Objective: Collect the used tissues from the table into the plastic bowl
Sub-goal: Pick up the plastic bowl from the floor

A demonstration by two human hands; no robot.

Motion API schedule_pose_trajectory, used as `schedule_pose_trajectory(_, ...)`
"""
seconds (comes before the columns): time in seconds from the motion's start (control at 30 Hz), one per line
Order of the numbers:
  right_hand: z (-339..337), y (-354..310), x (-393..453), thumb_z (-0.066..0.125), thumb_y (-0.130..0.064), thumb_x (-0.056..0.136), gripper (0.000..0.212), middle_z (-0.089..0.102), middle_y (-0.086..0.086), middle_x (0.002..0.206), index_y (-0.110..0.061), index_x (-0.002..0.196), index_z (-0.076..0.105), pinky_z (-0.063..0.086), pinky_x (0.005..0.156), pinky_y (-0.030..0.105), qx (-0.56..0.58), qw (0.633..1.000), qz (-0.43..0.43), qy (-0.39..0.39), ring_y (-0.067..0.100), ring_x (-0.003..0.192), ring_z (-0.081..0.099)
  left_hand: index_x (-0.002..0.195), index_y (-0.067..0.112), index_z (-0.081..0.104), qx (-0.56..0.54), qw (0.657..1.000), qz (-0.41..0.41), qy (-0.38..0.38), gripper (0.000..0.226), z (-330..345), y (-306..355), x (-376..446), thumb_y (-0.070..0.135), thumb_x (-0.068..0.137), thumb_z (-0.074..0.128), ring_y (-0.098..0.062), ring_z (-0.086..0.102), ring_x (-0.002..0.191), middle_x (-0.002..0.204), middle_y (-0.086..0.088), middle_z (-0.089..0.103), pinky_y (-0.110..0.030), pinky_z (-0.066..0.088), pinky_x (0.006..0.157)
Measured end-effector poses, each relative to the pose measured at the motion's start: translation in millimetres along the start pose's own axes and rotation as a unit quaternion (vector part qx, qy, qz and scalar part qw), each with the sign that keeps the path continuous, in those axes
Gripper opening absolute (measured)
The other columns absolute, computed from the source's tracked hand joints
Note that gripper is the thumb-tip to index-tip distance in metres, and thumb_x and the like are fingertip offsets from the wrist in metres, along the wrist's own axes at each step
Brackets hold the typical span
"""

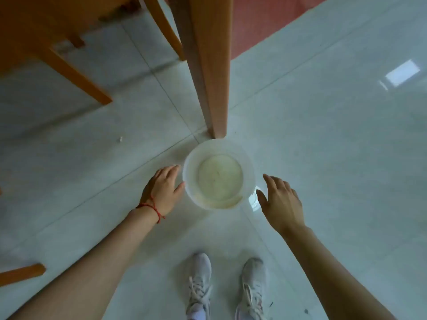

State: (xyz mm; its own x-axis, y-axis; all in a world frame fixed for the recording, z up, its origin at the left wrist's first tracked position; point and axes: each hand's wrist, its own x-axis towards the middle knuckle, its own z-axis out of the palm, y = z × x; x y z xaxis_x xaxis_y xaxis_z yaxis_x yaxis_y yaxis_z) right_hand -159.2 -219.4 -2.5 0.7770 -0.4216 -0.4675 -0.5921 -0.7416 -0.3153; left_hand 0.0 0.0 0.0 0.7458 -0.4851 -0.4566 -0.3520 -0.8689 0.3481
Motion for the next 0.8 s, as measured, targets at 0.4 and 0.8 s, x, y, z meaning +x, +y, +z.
schedule_pose_trajectory(0.4,75.2,18.0,46.5,0.042,-0.034,0.094,0.054,0.05,0.013,0.129,-0.009,0.138,0.024,0.042,0.083,0.041,0.055,0.995,0.083,-0.002,0.032,0.115,0.047,0.134,0.006,0.033,-0.023,0.996,-0.082,-0.026,0.051,69.1,-26.3,49.5,0.024,0.089,0.048,-0.032,0.04,0.125,0.135,-0.018,0.046,-0.043,0.041,0.095)
schedule_pose_trajectory(0.8,101.1,20.5,67.2,0.049,-0.015,0.09,0.042,0.057,0.013,0.124,-0.013,0.131,0.04,0.048,0.085,0.042,0.192,0.976,0.094,0.042,0.033,0.103,0.058,0.125,0.007,0.047,-0.151,0.976,-0.156,0.036,0.047,96.5,-32.2,77.3,0.001,0.078,0.054,-0.038,0.059,0.101,0.114,-0.019,0.064,-0.037,0.046,0.09)
